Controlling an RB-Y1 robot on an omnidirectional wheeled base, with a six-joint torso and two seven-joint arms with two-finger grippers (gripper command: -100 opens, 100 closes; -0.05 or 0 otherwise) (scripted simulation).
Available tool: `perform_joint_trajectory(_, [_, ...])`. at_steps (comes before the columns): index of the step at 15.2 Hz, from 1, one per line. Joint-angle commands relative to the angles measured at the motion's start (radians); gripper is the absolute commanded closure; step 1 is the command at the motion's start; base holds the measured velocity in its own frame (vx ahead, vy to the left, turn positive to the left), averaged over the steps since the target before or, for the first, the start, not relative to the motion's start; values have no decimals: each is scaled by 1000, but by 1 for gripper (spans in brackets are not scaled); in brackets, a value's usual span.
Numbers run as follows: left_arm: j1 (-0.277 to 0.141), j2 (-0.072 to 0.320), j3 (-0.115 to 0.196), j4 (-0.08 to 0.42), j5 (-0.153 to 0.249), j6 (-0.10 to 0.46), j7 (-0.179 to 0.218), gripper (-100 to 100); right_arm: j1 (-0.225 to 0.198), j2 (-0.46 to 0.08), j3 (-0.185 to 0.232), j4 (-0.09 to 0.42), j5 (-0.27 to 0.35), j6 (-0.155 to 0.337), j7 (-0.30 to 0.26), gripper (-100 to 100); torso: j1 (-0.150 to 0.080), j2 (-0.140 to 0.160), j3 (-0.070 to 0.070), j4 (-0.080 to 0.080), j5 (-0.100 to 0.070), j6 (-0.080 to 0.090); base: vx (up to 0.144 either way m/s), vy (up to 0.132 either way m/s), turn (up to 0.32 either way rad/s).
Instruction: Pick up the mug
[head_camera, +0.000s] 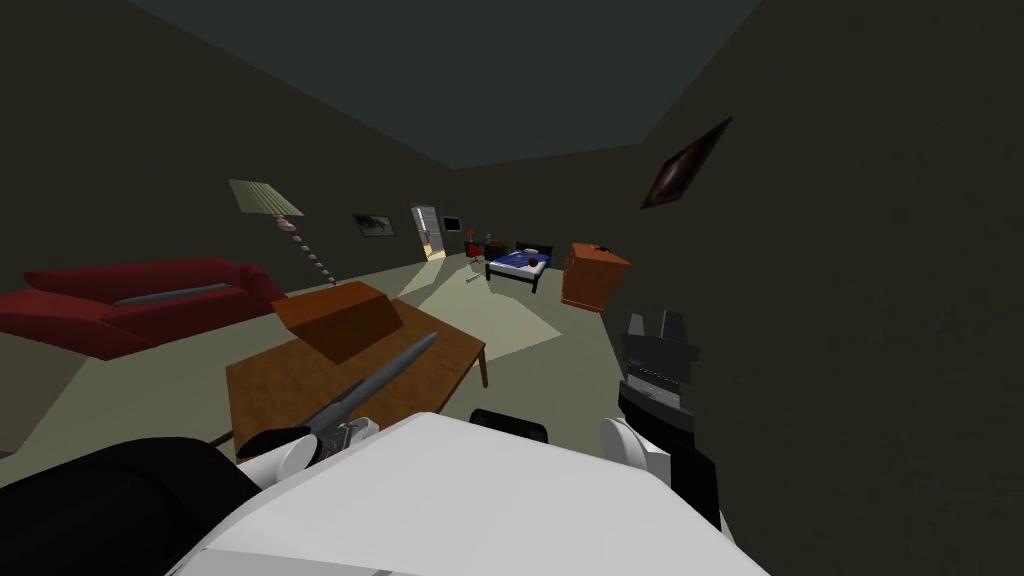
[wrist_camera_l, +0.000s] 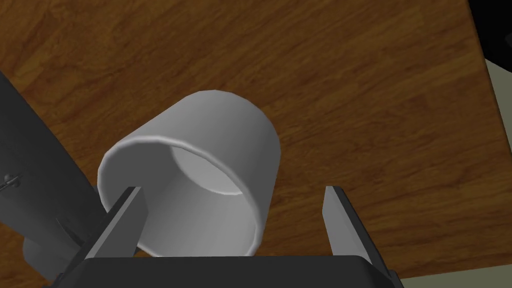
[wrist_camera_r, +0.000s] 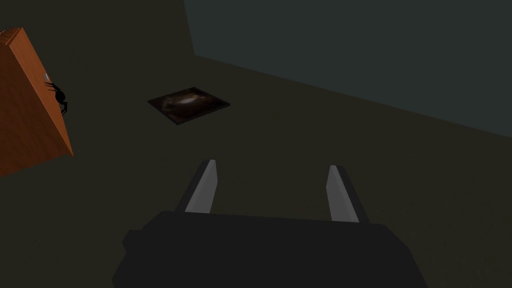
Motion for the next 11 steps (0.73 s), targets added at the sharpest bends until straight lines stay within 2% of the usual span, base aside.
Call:
perform_joint_trajectory(1, [5, 3, 12, 13, 14, 38, 2, -100, 0, 0, 0, 0, 0, 0, 0, 0, 0, 0, 0, 0, 0, 0, 62, 18, -57])
perform_joint_trajectory(5, [16, 6, 41, 53, 46, 118, 9, -100, 0, 0, 0, 0, 0, 0, 0, 0, 0, 1, 0, 0, 0, 0, 56, 16, -56])
perform_joint_trajectory(6, [16, 6, 41, 53, 46, 118, 9, -100, 0, 0, 0, 0, 0, 0, 0, 0, 0, 0, 0, 0, 0, 0, 57, 21, -53])
perform_joint_trajectory(9, [22, 7, 58, 77, 66, 167, 13, -100, 0, 0, 0, 0, 0, 0, 0, 0, 0, 0, 0, 0, 0, 0, 53, 17, -49])
perform_joint_trajectory(10, [21, 9, 54, 64, 61, 152, 12, -100, 0, 0, 0, 0, 0, 0, 0, 0, 0, 1, 0, 0, 0, 0, 28, 10, -20])
perform_joint_trajectory(11, [0, 4, 48, 99, 52, 140, 15, -100, 0, 0, 0, 0, 0, 0, 0, 0, -1, 1, 1, 0, 0, 0, -10, 9, -56])
